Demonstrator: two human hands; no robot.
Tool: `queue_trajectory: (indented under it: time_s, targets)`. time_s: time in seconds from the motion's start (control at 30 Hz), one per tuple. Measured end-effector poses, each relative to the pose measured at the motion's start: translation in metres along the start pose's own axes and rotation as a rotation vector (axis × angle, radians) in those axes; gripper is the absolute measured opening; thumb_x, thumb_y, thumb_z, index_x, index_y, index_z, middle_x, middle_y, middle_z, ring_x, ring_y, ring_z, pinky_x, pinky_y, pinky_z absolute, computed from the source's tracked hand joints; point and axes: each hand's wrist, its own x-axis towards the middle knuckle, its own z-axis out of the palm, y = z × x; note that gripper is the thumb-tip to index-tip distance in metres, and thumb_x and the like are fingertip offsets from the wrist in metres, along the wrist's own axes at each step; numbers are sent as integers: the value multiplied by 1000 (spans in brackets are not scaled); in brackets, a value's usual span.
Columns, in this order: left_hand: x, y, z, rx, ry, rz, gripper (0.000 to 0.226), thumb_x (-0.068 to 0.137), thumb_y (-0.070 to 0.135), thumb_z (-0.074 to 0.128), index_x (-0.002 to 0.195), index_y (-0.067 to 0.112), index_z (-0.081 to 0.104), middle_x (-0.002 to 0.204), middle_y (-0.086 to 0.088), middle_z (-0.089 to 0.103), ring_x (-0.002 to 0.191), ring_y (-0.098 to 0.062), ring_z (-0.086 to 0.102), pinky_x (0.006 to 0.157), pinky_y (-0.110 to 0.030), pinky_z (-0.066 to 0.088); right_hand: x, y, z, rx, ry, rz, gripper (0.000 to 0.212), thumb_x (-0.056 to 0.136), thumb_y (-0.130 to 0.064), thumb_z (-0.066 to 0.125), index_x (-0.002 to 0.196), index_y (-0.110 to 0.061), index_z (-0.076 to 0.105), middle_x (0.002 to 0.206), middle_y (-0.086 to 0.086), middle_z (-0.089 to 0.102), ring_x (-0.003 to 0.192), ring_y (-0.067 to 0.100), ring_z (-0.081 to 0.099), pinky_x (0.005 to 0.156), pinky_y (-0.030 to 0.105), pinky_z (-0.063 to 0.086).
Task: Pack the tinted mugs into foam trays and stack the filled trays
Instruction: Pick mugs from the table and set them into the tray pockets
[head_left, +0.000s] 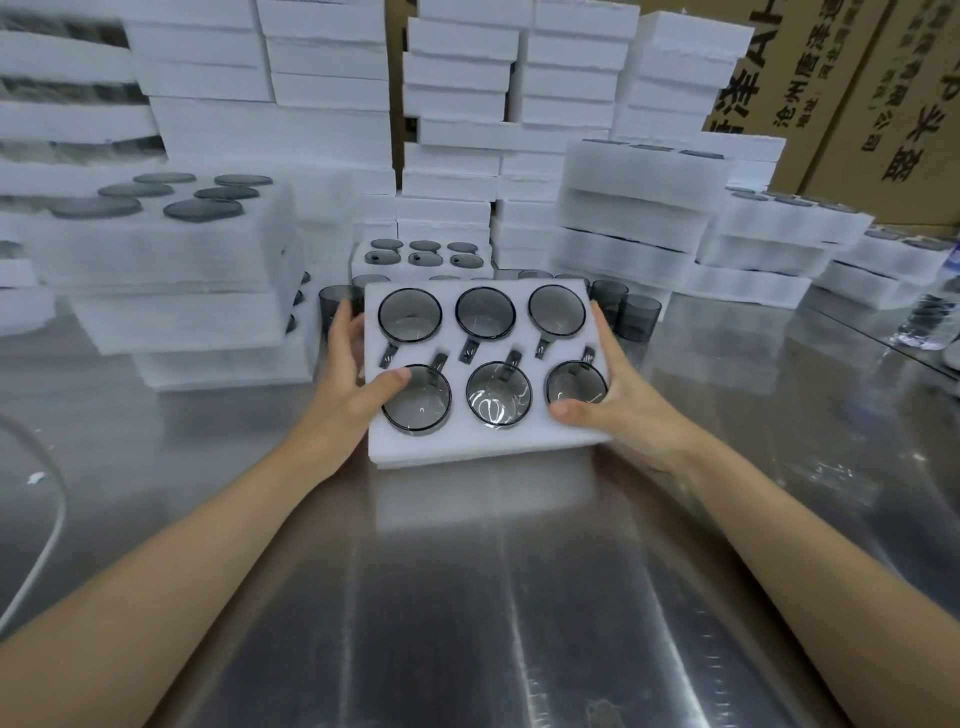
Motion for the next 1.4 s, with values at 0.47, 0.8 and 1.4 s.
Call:
queue_trajectory:
  time_s: [0.47,0.8,1.4]
  targets:
    - [0,-1,4,-176,-91,7,62,80,27,66,138,27,44,128,11,63,118,-8,59,89,-19,50,8,11,1,45,159,-34,67,89,-45,63,146,-46,28,149,-14,41,140,15,36,115,52,26]
    - [6,0,-1,-307,46,-19,56,79,25,65,134,21,54,120,3,69,110,-13,65,81,-21,53,7,13,-5,221,-65,126,58,90,-40,59,144,-37,38,141,-3,53,128,23,52,100,50,46]
    - [21,-28,4,-26,205,-150,36,105,38,25,106,34,60,104,10,71,106,-6,63,105,-33,42,116,-31,-16,511,412,142,23,90,-32,63,108,-17,60,114,9,66,96,21,69,69,29,58]
